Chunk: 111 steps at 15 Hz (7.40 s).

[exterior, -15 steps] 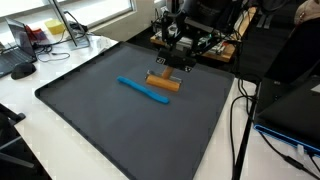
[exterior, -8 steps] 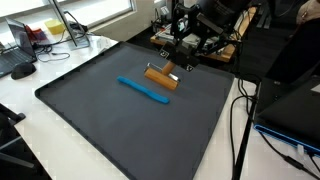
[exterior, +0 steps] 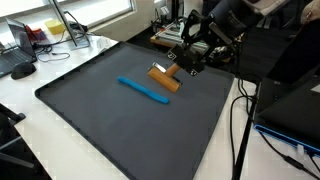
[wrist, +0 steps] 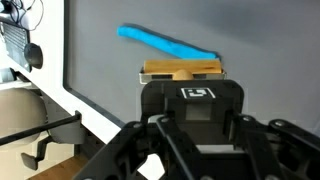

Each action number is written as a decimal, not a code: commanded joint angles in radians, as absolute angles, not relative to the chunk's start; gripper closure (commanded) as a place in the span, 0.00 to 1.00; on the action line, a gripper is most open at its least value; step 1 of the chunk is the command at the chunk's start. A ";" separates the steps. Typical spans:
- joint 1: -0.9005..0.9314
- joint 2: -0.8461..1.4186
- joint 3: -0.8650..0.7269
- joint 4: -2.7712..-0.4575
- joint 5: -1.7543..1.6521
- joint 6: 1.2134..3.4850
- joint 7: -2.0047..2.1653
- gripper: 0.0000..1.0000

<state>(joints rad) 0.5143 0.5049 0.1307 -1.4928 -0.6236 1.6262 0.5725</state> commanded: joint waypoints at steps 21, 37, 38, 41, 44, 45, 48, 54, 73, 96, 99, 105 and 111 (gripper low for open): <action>0.590 0.724 0.076 -1.277 -0.719 1.613 0.825 0.78; 0.381 0.642 0.082 -1.332 -0.511 1.663 0.502 0.78; 0.368 0.634 0.079 -1.337 -0.488 1.673 0.484 0.78; 0.320 0.600 0.071 -1.369 -0.420 1.729 0.441 0.78; 0.273 0.570 0.067 -1.408 -0.358 1.796 0.396 0.78; 0.254 0.557 0.068 -1.429 -0.335 1.821 0.374 0.78; 0.205 0.521 0.066 -1.486 -0.272 1.870 0.319 0.78; 0.101 0.440 0.066 -1.622 -0.118 1.992 0.206 0.78; -0.016 0.383 0.051 -1.709 0.107 2.056 0.051 0.78; -0.191 0.479 -0.071 -1.558 0.279 1.942 0.120 0.78; -0.198 0.481 -0.092 -1.553 0.275 1.932 0.164 0.78; -0.197 0.451 -0.133 -1.592 0.266 1.971 0.268 0.78; -0.154 0.352 -0.165 -1.716 0.204 2.103 0.358 0.78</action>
<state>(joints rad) -0.1886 0.4433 -0.1446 -1.6172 0.2428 2.0422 0.3023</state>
